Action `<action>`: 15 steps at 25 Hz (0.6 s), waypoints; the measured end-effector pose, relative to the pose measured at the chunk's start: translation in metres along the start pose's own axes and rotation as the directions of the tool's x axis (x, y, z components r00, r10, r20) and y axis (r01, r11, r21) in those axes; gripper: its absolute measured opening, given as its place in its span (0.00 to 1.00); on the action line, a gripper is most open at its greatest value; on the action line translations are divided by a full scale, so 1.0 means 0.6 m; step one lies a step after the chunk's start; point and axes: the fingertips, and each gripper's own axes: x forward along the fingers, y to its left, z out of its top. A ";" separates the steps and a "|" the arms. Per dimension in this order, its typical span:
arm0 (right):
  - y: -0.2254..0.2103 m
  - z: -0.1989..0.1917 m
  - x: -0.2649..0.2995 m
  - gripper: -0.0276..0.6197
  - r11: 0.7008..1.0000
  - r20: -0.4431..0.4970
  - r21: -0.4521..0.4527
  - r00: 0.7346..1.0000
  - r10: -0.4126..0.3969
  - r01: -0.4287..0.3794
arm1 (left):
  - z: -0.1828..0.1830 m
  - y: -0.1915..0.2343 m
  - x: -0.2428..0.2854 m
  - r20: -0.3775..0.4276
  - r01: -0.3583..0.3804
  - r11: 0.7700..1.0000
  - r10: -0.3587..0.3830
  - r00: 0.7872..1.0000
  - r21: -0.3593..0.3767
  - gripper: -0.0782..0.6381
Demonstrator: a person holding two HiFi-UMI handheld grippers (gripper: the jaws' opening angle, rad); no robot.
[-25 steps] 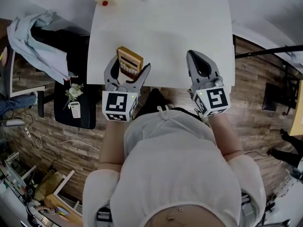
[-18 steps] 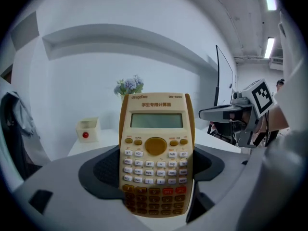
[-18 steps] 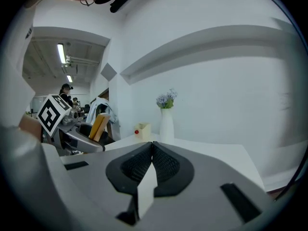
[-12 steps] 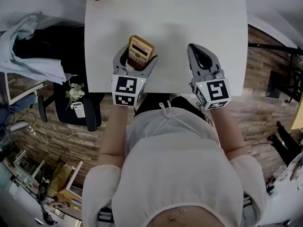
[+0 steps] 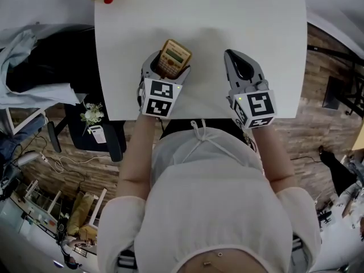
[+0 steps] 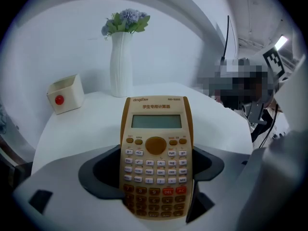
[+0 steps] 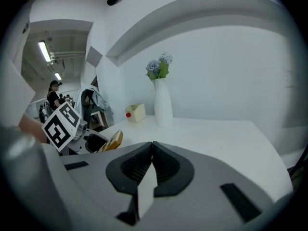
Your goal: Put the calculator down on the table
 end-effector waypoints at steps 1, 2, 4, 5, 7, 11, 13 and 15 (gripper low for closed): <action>-0.002 -0.001 0.003 0.05 1.000 -0.003 0.004 1.000 -0.004 0.004 | -0.002 0.001 0.005 -0.017 0.000 1.000 0.000 1.000 0.015 0.69; -0.003 -0.002 0.006 0.05 1.000 -0.005 0.008 1.000 -0.007 0.007 | -0.004 0.001 0.009 -0.035 -0.003 1.000 0.004 0.999 0.030 0.69; -0.006 -0.005 0.012 0.05 1.000 -0.011 0.016 1.000 -0.011 0.011 | -0.009 0.003 0.019 -0.080 -0.014 0.998 0.018 0.997 0.057 0.69; -0.007 -0.006 0.014 0.05 1.000 -0.014 0.020 1.000 -0.013 0.013 | -0.012 0.002 0.023 -0.103 -0.016 0.998 0.023 0.994 0.068 0.69; -0.006 -0.009 0.016 0.05 1.000 -0.019 0.026 1.000 -0.011 0.012 | -0.018 -0.002 0.030 -0.135 -0.010 0.997 0.019 0.991 0.070 0.69; -0.005 -0.006 0.015 0.05 1.000 -0.018 0.014 1.000 -0.012 0.012 | -0.020 -0.001 0.031 -0.153 0.009 0.999 -0.001 0.988 0.047 0.69; -0.007 -0.005 0.015 0.05 1.000 -0.018 0.013 1.000 -0.020 0.020 | -0.019 0.001 0.032 -0.152 0.012 0.999 -0.005 0.988 0.049 0.69; -0.006 -0.003 0.013 0.05 1.000 -0.016 0.011 1.000 -0.027 0.027 | -0.019 0.001 0.033 -0.148 0.014 0.999 -0.007 0.989 0.048 0.69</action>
